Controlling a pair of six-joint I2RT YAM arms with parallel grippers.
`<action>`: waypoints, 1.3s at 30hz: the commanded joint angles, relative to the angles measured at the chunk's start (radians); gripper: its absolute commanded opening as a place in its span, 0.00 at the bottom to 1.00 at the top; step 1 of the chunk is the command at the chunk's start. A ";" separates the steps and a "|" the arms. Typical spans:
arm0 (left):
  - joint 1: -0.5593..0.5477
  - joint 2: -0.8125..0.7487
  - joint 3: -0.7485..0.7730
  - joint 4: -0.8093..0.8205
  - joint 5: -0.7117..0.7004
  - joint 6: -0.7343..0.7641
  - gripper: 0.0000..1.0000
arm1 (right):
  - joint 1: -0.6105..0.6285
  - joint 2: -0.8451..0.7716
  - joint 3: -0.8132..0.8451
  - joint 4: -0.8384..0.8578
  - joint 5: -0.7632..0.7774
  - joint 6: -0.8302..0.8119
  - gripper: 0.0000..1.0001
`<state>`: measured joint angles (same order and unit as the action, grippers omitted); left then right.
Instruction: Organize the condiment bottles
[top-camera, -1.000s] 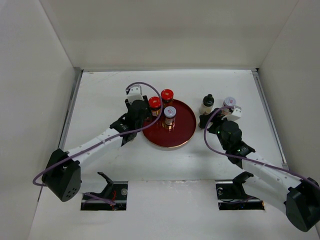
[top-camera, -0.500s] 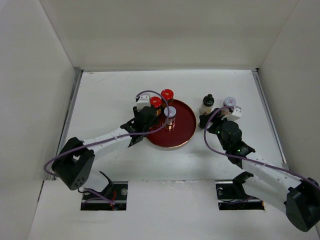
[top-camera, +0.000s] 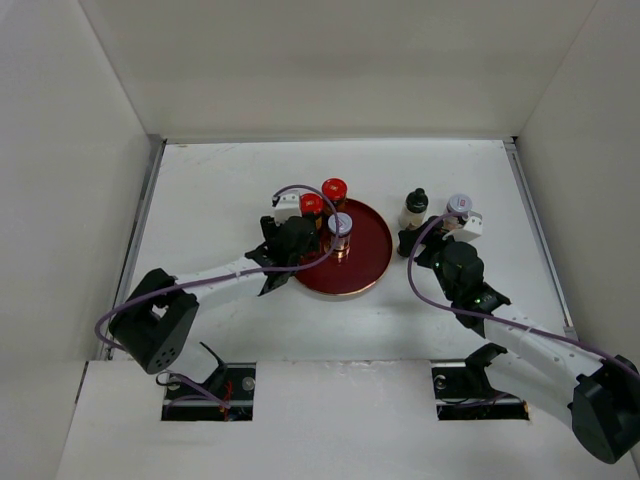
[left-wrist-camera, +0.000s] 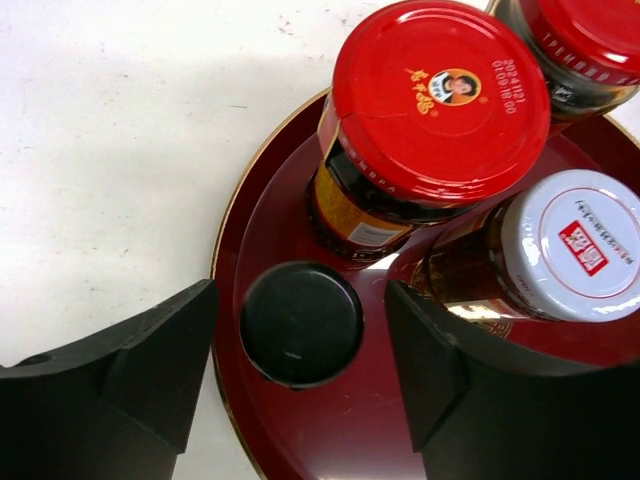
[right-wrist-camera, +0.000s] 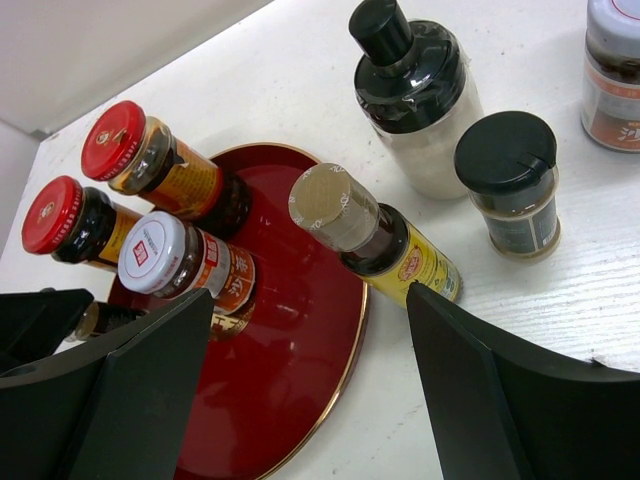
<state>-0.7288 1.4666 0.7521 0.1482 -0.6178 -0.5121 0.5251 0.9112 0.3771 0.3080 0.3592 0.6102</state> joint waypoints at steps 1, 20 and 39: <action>-0.008 -0.048 -0.026 0.053 -0.033 0.006 0.70 | 0.011 -0.006 0.036 0.062 0.000 0.002 0.85; -0.010 -0.385 -0.043 -0.200 -0.060 0.003 0.68 | 0.013 -0.017 0.034 0.060 -0.008 0.003 0.85; 0.056 -0.453 -0.175 -0.404 -0.089 -0.105 0.54 | 0.020 0.020 0.045 0.062 -0.009 0.002 0.85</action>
<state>-0.6807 1.0046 0.5861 -0.2756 -0.6758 -0.5961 0.5373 0.9245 0.3790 0.3084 0.3580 0.6102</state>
